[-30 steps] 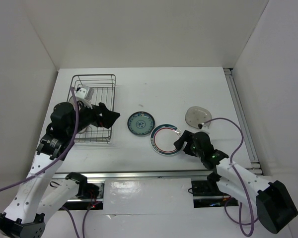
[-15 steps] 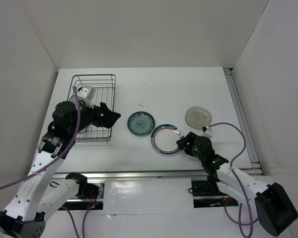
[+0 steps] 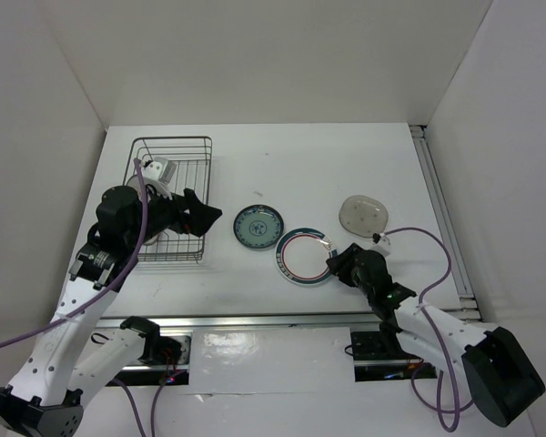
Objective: Load the plates into the dish rack
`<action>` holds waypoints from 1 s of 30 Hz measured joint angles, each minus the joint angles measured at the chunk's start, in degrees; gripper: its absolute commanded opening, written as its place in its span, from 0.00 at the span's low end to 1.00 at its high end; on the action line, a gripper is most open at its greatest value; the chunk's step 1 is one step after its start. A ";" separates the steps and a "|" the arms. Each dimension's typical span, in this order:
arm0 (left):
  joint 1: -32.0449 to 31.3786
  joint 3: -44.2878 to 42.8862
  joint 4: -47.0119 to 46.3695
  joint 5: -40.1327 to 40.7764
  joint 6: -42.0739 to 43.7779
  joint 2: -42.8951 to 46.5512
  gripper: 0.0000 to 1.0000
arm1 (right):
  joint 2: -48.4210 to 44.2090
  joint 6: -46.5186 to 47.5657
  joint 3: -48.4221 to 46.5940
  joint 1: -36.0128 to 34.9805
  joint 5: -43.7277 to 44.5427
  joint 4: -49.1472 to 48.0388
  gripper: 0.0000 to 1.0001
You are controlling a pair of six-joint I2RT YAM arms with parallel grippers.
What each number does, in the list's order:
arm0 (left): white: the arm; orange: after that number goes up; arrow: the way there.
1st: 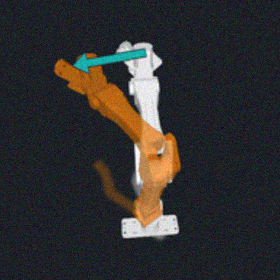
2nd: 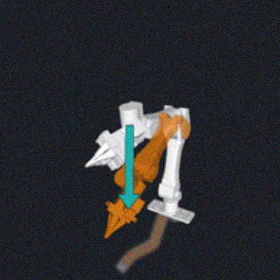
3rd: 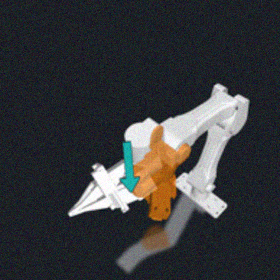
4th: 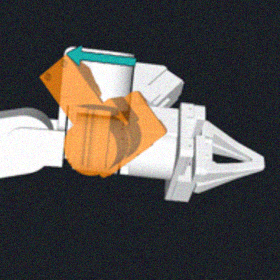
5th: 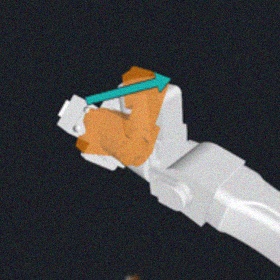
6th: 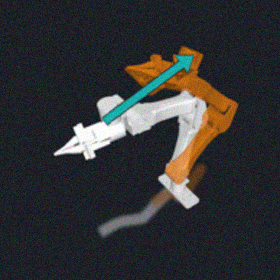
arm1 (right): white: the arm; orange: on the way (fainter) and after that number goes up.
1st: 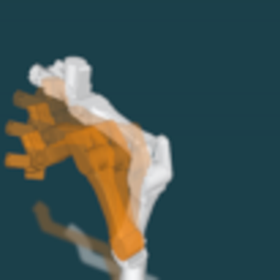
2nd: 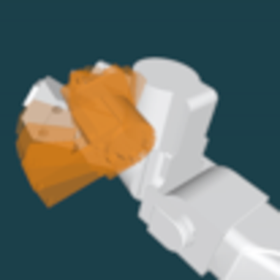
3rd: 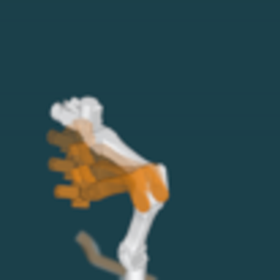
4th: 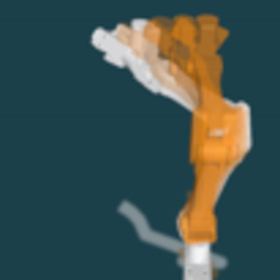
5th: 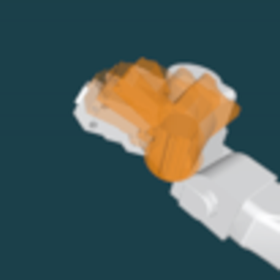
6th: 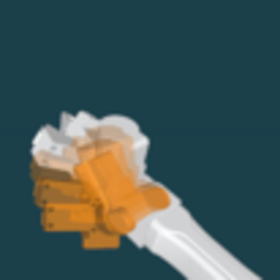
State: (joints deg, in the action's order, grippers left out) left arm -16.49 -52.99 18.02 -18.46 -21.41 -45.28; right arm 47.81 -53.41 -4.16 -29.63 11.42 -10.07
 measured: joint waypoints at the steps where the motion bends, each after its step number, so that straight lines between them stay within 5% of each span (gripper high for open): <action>1: 0.00 0.02 0.00 -0.04 0.00 0.00 1.00 | 0.02 -0.70 0.00 0.00 0.13 -0.17 0.49; 20: 0.00 0.02 0.00 -0.98 0.00 0.00 1.00 | 3.63 -6.16 0.13 0.00 1.90 -1.84 0.24; 25: 0.00 0.00 -0.02 -1.49 0.00 -0.13 1.00 | 4.26 -7.52 0.13 0.00 1.90 -2.62 0.05; 30: 0.00 0.02 -0.02 -1.86 0.00 -0.37 1.00 | 4.28 -9.40 0.13 0.00 1.99 -2.78 0.00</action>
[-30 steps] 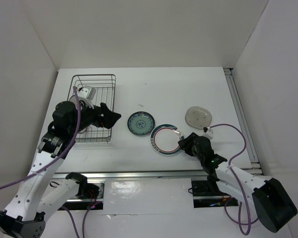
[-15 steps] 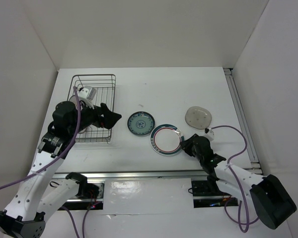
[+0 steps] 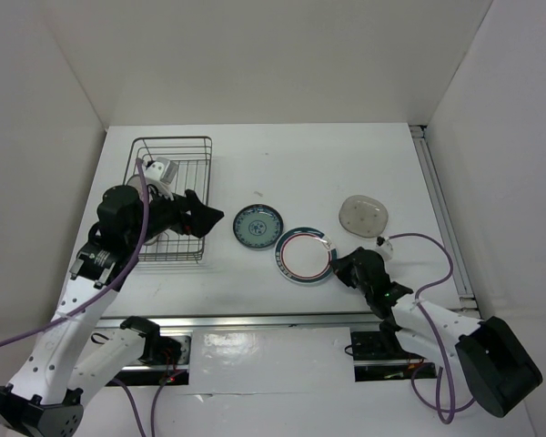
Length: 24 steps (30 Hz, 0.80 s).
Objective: Load the plates into the dish rack
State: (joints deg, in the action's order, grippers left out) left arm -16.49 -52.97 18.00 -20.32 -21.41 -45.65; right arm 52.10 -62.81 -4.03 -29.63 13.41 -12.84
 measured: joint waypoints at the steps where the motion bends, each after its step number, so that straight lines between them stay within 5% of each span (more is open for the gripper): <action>1: 0.00 0.00 0.00 -0.15 0.00 0.00 1.00 | -0.15 -0.52 0.00 0.00 0.07 0.09 0.00; 15: 0.00 0.00 -0.09 -2.05 0.00 -1.62 1.00 | -19.10 -5.11 0.17 0.00 6.23 17.18 0.00; 24: 0.00 -0.02 -0.15 -3.28 -0.09 -5.11 1.00 | -24.30 -0.96 -1.70 0.02 2.23 19.91 0.00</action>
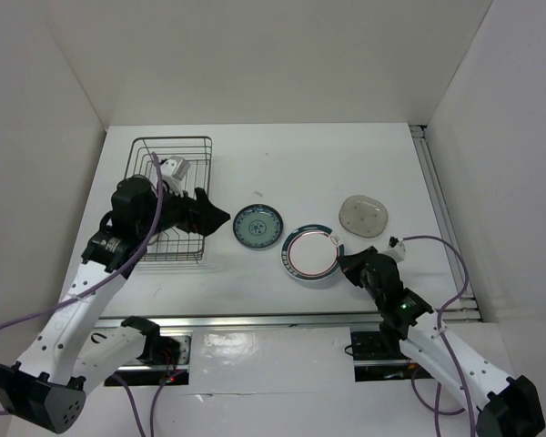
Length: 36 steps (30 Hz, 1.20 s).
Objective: Load the plates into the dish rack
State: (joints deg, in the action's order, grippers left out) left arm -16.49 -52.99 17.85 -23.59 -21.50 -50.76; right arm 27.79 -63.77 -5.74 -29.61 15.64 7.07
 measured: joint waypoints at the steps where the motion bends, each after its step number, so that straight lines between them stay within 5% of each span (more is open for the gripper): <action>1: 0.00 0.02 0.00 -0.20 -0.07 -0.39 1.00 | -0.44 0.28 -0.44 -0.02 -0.37 0.13 0.00; 13: 0.00 0.02 -1.42 -4.31 -1.92 -5.95 1.00 | -4.24 3.74 -4.44 -0.04 -6.32 -2.62 0.00; 23: 0.00 0.02 -2.03 -6.86 -2.86 -7.78 1.00 | 7.72 8.72 -2.86 -1.60 -22.60 -27.30 0.00; 36: 0.00 0.02 -1.40 -6.21 -2.73 -10.19 0.96 | 21.92 12.46 -5.62 -4.92 -29.49 -46.18 0.00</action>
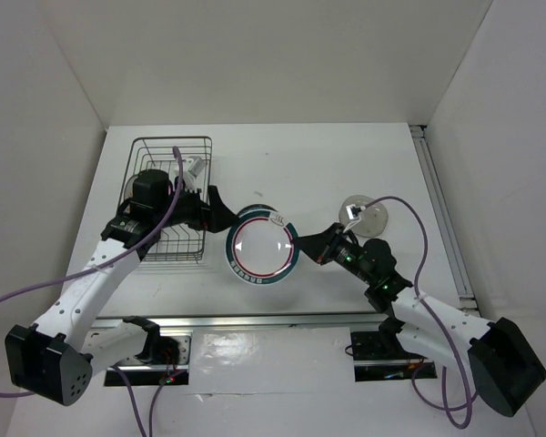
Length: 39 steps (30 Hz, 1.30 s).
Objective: Load the plates into the dish rack
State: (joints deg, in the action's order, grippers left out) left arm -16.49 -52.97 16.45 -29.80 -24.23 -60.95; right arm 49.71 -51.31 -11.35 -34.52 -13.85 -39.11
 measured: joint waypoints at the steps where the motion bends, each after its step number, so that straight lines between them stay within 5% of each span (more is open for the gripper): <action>1: 0.00 0.00 0.00 -0.07 0.04 0.00 0.96 | 0.87 0.26 -0.79 -0.24 -0.13 -0.68 0.00; 5: 0.00 -0.02 0.00 -0.81 0.20 0.00 0.85 | 3.93 1.79 -3.72 -1.55 0.13 -2.89 0.00; 14: 0.09 -0.02 -0.09 -5.40 0.11 -0.20 0.02 | 9.81 4.02 -6.75 -3.78 2.56 -5.62 0.00; 17: 0.24 -0.04 -0.02 -6.36 0.66 -0.17 0.00 | 10.93 4.52 -6.75 -4.61 4.55 -5.79 0.06; 18: 0.42 -0.04 0.02 -6.49 0.79 -0.20 0.00 | 10.97 4.72 -6.75 -5.01 5.18 -5.86 0.26; 20: 0.39 -0.04 -0.04 -6.47 1.49 0.11 0.00 | 11.06 4.81 -6.82 -5.62 5.84 -6.19 0.84; 21: 0.22 -0.07 0.02 -6.27 1.62 0.24 0.00 | 11.17 4.83 -7.13 -6.27 6.01 -6.45 1.00; 31: -0.24 -7.80 10.10 15.65 4.90 11.17 0.09 | 10.05 7.82 -8.87 -8.37 9.18 -5.25 1.00; 39: -0.26 -14.21 13.57 40.35 8.22 12.72 0.00 | 8.66 9.86 -8.52 -8.37 10.54 -0.76 1.00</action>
State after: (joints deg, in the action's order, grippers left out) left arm -16.75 -67.18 30.02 10.55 -16.01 -48.23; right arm 58.37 -41.45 -19.88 -42.89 -3.31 -39.88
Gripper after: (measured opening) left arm 0.108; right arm 0.997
